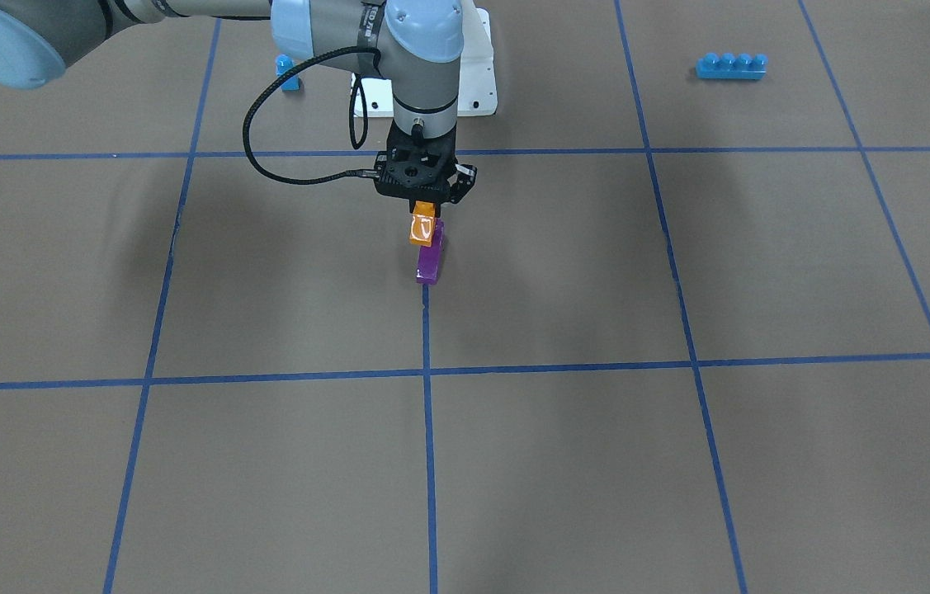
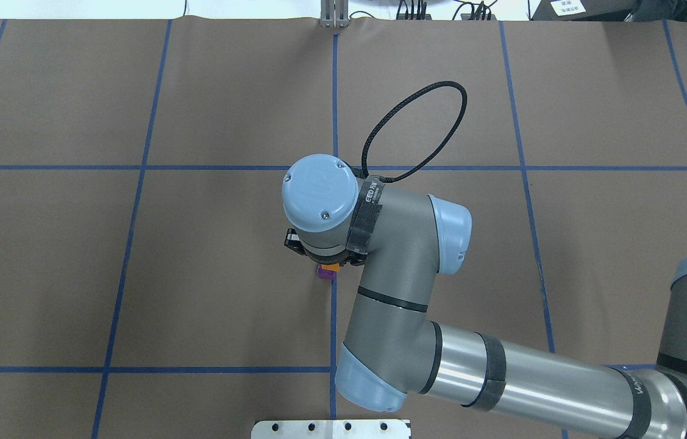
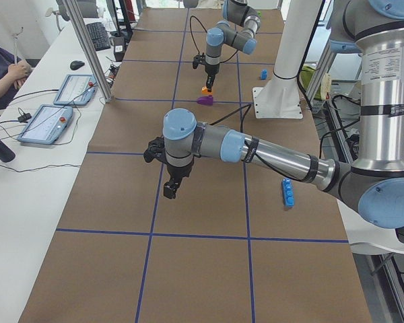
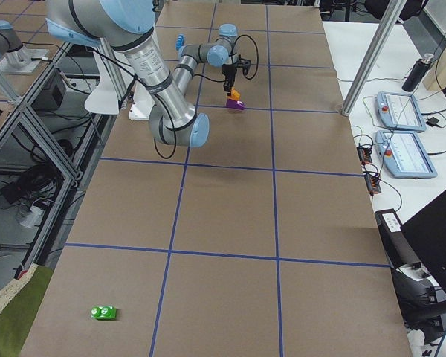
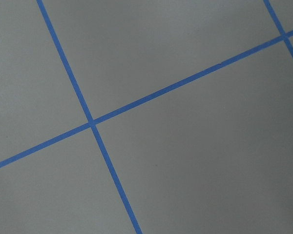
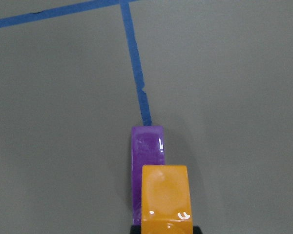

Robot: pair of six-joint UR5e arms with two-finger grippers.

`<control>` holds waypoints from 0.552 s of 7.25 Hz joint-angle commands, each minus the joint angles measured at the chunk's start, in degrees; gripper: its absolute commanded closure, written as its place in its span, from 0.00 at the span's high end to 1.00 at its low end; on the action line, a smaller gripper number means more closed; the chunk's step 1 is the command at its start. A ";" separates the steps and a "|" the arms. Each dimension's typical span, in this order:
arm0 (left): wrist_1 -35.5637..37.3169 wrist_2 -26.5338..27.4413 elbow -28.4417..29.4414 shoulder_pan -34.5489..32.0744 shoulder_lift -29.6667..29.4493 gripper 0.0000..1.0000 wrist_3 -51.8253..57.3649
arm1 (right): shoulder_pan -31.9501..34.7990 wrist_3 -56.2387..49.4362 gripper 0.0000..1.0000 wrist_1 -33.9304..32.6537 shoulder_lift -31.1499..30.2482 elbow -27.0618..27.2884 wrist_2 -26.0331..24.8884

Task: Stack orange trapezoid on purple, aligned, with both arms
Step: 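Lower the orange block onto the purple block, aligning it, and release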

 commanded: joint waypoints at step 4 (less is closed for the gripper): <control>0.00 0.00 0.10 0.00 -0.01 1.00 0.04 | -1.09 0.05 0.00 2.11 0.06 -1.85 -1.61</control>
